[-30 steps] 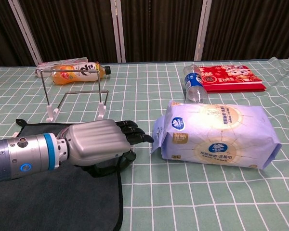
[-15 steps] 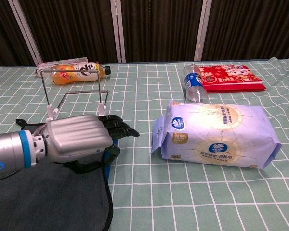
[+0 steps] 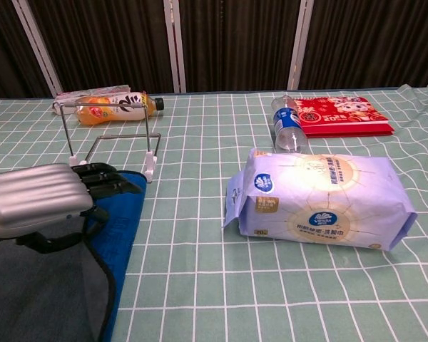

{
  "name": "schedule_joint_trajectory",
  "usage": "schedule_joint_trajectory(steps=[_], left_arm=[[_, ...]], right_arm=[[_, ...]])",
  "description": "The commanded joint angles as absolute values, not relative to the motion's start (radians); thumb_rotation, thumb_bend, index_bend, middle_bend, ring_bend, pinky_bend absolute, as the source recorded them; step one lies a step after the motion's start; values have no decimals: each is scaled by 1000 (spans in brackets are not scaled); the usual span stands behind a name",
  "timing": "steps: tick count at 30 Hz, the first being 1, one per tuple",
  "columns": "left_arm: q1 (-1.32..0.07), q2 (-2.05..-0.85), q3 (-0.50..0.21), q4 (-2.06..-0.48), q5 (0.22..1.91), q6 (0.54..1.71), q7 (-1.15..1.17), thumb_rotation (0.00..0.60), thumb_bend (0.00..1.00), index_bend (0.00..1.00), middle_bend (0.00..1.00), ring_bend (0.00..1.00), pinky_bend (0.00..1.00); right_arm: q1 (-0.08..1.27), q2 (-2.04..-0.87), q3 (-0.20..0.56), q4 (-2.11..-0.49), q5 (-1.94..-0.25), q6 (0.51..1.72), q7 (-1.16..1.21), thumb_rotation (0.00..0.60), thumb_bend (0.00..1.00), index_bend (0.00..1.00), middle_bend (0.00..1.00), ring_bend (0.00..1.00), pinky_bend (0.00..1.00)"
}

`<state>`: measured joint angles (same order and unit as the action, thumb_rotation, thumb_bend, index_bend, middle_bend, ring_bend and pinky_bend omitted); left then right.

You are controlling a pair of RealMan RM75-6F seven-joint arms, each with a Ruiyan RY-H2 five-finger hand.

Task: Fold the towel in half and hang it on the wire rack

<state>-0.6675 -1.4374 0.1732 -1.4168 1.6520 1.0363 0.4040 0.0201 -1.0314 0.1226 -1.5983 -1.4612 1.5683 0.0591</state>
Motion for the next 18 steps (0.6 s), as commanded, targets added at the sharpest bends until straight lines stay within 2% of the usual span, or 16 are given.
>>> schedule_joint_trajectory(steps=[1, 18], left_arm=[[-643, -1414, 200, -1393, 1678, 1066, 367, 600, 546, 689, 0, 0, 0], [-573, -1365, 245, -1260, 1742, 1134, 231, 600, 547, 690, 0, 0, 0]], right_arm=[[20, -1032, 121, -1599, -1464, 1569, 57, 600, 0, 0, 0, 0, 0], [24, -1038, 120, -1611, -1464, 1564, 25, 600, 0, 0, 0, 0, 0]])
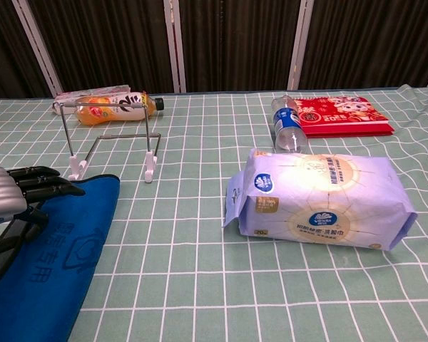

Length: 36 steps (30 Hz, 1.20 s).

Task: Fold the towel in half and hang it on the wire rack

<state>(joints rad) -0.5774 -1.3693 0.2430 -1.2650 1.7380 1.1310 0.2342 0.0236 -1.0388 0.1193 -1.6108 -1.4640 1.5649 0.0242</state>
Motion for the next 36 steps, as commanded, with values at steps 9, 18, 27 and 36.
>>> schedule_joint_trajectory(steps=[9, 18, 27, 36], left_arm=[[-557, -1339, 247, -1247, 1754, 1136, 252, 600, 545, 690, 0, 0, 0], [-535, -1328, 249, -1229, 1753, 1131, 237, 600, 547, 691, 0, 0, 0], [-513, -1330, 240, -1186, 1748, 1138, 203, 600, 546, 691, 0, 0, 0], [-507, -1343, 233, -1170, 1753, 1126, 188, 600, 334, 304, 0, 0, 0]], right_arm=[[23, -1036, 121, -1608, -1463, 1566, 34, 600, 0, 0, 0, 0, 0], [23, -1035, 120, -1611, -1466, 1567, 34, 600, 0, 0, 0, 0, 0], [24, -1034, 118, -1615, -1471, 1567, 29, 600, 0, 0, 0, 0, 0], [21, -1032, 117, -1618, -1473, 1572, 32, 600, 0, 0, 0, 0, 0]])
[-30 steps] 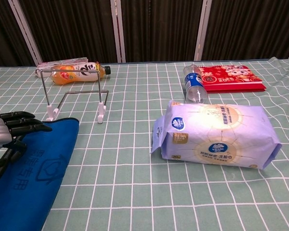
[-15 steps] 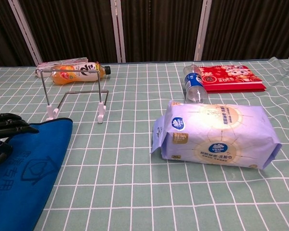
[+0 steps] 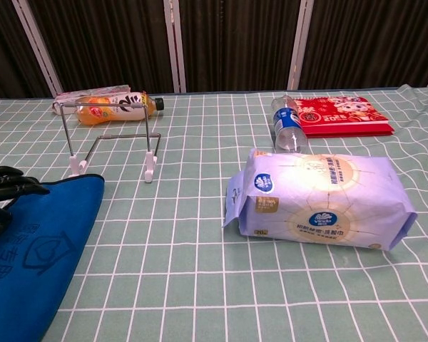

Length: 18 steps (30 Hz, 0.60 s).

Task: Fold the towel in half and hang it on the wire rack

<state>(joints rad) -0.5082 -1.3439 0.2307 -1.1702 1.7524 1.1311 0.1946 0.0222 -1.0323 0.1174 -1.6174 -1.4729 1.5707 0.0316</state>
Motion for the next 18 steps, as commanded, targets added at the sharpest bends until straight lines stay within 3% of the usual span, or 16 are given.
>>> schedule_joint_trajectory(steps=[1, 2, 4, 13, 15, 16, 17, 18], left_arm=[[-506, -1341, 234, -1170, 1753, 1125, 186, 600, 183, 148, 0, 0, 0], [-504, -1336, 235, -1169, 1754, 1125, 186, 600, 73, 49, 0, 0, 0], [-496, -1323, 232, -1172, 1746, 1133, 173, 600, 8, 0, 0, 0, 0], [-460, -1263, 198, -1216, 1716, 1221, 29, 600, 0, 0, 12, 0, 0], [-457, -1250, 178, -1239, 1694, 1233, 5, 600, 0, 0, 231, 148, 31], [-458, -1241, 167, -1262, 1680, 1228, -4, 600, 0, 0, 466, 363, 183], [-459, -1232, 157, -1290, 1661, 1220, -16, 600, 0, 8, 704, 628, 427], [-460, -1225, 146, -1317, 1643, 1212, -19, 600, 0, 28, 825, 782, 624]], right_arm=[[21, -1032, 117, -1618, -1474, 1573, 32, 600, 0, 0, 0, 0, 0], [21, -1032, 117, -1618, -1474, 1572, 32, 600, 0, 0, 0, 0, 0], [22, -1032, 115, -1619, -1476, 1571, 31, 600, 0, 0, 0, 0, 0], [19, -1029, 113, -1625, -1488, 1581, 34, 600, 0, 0, 0, 0, 0], [18, -1028, 112, -1626, -1492, 1583, 36, 600, 0, 0, 0, 0, 0], [18, -1027, 111, -1626, -1494, 1583, 37, 600, 0, 0, 0, 0, 0], [18, -1027, 110, -1627, -1496, 1584, 39, 600, 0, 0, 0, 0, 0], [19, -1026, 110, -1628, -1498, 1584, 39, 600, 0, 0, 0, 0, 0]])
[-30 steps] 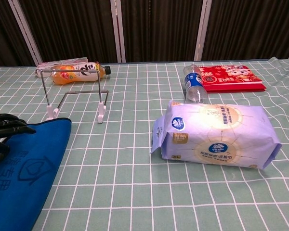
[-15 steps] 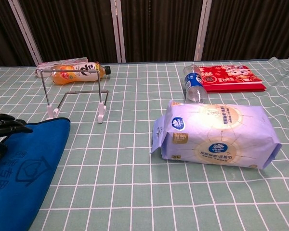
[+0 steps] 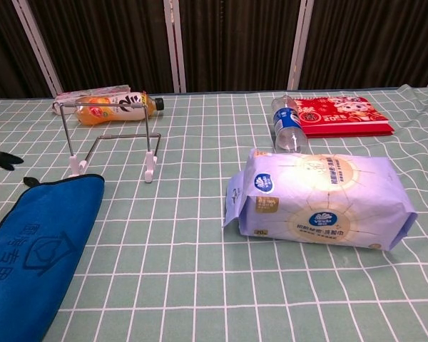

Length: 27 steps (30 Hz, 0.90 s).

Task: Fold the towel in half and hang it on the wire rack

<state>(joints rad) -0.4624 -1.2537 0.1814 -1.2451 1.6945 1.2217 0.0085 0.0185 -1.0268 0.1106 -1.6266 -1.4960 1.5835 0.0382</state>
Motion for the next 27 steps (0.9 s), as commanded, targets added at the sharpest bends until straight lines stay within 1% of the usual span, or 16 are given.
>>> schedule_joint_trajectory(steps=[1, 2, 3, 4, 6, 8, 10, 11, 13, 17, 19, 21, 27], left_arm=[[-462, -1216, 133, -1350, 1618, 1198, -13, 600, 0, 67, 929, 918, 855], [-465, -1206, 121, -1385, 1590, 1179, 2, 600, 0, 110, 982, 983, 969], [-470, -1195, 108, -1425, 1557, 1153, 24, 600, 0, 134, 998, 999, 998], [-477, -1181, 95, -1469, 1514, 1118, 53, 600, 5, 157, 1000, 1000, 1000], [-499, -1161, 61, -1554, 1414, 1047, 114, 600, 61, 182, 1000, 1000, 1000], [-521, -1159, 28, -1604, 1329, 1000, 167, 600, 203, 197, 1000, 1000, 1000], [-542, -1170, -2, -1630, 1251, 969, 221, 600, 305, 213, 1000, 1000, 1000], [-555, -1182, -18, -1639, 1209, 955, 251, 600, 346, 224, 1000, 1000, 1000], [-576, -1204, -40, -1649, 1144, 938, 301, 600, 386, 237, 1000, 1000, 1000], [-628, -1268, -75, -1638, 1008, 924, 431, 600, 412, 247, 1000, 1000, 1000], [-672, -1346, -94, -1581, 941, 907, 491, 600, 422, 262, 1000, 1000, 1000], [-686, -1384, -98, -1548, 922, 908, 509, 600, 424, 278, 1000, 1000, 1000], [-710, -1481, -109, -1433, 951, 908, 483, 600, 425, 302, 1000, 1000, 1000]], right_arm=[[19, -1025, 110, -1629, -1499, 1584, 40, 600, 0, 0, 0, 0, 0], [19, -1025, 109, -1629, -1501, 1585, 41, 600, 0, 0, 0, 0, 0], [19, -1025, 108, -1630, -1503, 1585, 41, 600, 0, 0, 0, 0, 0], [19, -1025, 108, -1630, -1505, 1586, 42, 600, 0, 0, 0, 0, 0], [19, -1024, 106, -1631, -1508, 1586, 42, 600, 0, 0, 0, 0, 0], [19, -1024, 105, -1632, -1511, 1585, 41, 600, 0, 0, 0, 0, 0], [20, -1024, 104, -1632, -1512, 1584, 40, 600, 0, 0, 0, 0, 0], [20, -1024, 104, -1632, -1512, 1584, 39, 600, 0, 0, 0, 0, 0], [20, -1024, 103, -1632, -1511, 1582, 39, 600, 0, 0, 0, 0, 0], [23, -1025, 106, -1628, -1499, 1573, 40, 600, 0, 0, 0, 0, 0], [27, -1027, 110, -1620, -1480, 1559, 42, 600, 0, 0, 0, 0, 0], [29, -1028, 112, -1617, -1474, 1552, 42, 600, 0, 19, 0, 0, 0], [38, -1036, 115, -1611, -1458, 1534, 31, 600, 0, 0, 0, 0, 0]])
